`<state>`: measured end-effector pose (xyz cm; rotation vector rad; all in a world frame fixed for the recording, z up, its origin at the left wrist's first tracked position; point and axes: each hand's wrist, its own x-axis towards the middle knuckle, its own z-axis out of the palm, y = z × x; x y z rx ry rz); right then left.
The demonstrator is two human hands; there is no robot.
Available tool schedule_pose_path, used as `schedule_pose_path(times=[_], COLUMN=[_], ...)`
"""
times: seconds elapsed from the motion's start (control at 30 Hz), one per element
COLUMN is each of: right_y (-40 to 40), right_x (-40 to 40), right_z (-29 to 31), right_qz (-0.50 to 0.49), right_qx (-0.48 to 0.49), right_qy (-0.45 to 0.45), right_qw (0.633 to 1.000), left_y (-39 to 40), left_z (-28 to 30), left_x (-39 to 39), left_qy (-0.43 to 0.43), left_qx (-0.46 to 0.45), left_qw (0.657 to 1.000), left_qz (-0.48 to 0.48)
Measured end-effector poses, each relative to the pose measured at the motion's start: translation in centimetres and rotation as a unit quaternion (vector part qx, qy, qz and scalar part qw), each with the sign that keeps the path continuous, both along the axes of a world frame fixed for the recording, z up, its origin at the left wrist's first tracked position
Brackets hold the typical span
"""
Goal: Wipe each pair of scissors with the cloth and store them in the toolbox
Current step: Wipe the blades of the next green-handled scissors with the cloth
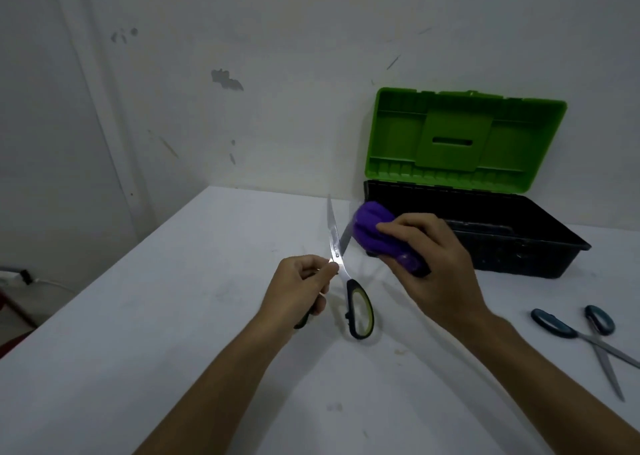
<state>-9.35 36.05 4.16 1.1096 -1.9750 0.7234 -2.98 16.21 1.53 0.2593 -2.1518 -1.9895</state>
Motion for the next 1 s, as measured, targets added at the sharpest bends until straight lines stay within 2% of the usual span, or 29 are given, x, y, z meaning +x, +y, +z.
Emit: schedule_pose_path(times=[0.1, 0.27, 0.37, 0.47, 0.6, 0.67, 0.77, 0.83, 0.9, 1.0], right_y=[-0.8, -2.1, -2.2, -2.3, -1.6, -1.2, -1.4, -1.8, -2.1, -1.9], right_x=[-0.4, -1.7, -2.2, -3.5, -4.7, -3.3, -0.5, -0.1, -1.1, -3.7], right_z=[0.4, 0.3, 0.9, 2.0, 3.9, 4.1, 2.5, 1.2, 1.3, 3.2], right_qz=[0.039, 0.08, 0.061, -0.004, -0.087, -0.062, 0.006, 0.013, -0.004, -0.073], right_qx=[0.052, 0.139, 0.136, 0.119, 0.055, 0.051, 0.135, 0.171, 0.149, 0.085], right_qy=[0.045, 0.001, 0.001, -0.017, -0.041, -0.046, -0.047, -0.053, -0.062, -0.068], right_qw=[0.997, 0.987, 0.989, 0.993, 0.994, 0.996, 0.99, 0.984, 0.987, 0.991], left_y=[0.4, 0.2, -0.2, -0.4, -0.5, -0.6, -0.6, -0.5, -0.5, -0.3], left_z=[0.2, 0.5, 0.6, 0.7, 0.7, 0.8, 0.9, 0.8, 0.9, 1.0], left_x=[0.2, 0.3, 0.5, 0.7, 0.9, 0.8, 0.8, 0.9, 1.2, 1.2], left_qy=[-0.001, 0.018, 0.041, 0.035, -0.013, -0.02, -0.015, 0.0, 0.011, -0.003], left_qx=[-0.016, -0.038, -0.097, -0.142, -0.122, -0.116, -0.095, -0.122, -0.157, -0.151], left_qw=[1.0, 0.998, 0.994, 0.989, 0.99, 0.991, 0.993, 0.99, 0.986, 0.985], left_qz=[-0.011, -0.039, -0.026, -0.033, -0.07, -0.066, -0.066, -0.064, -0.058, -0.086])
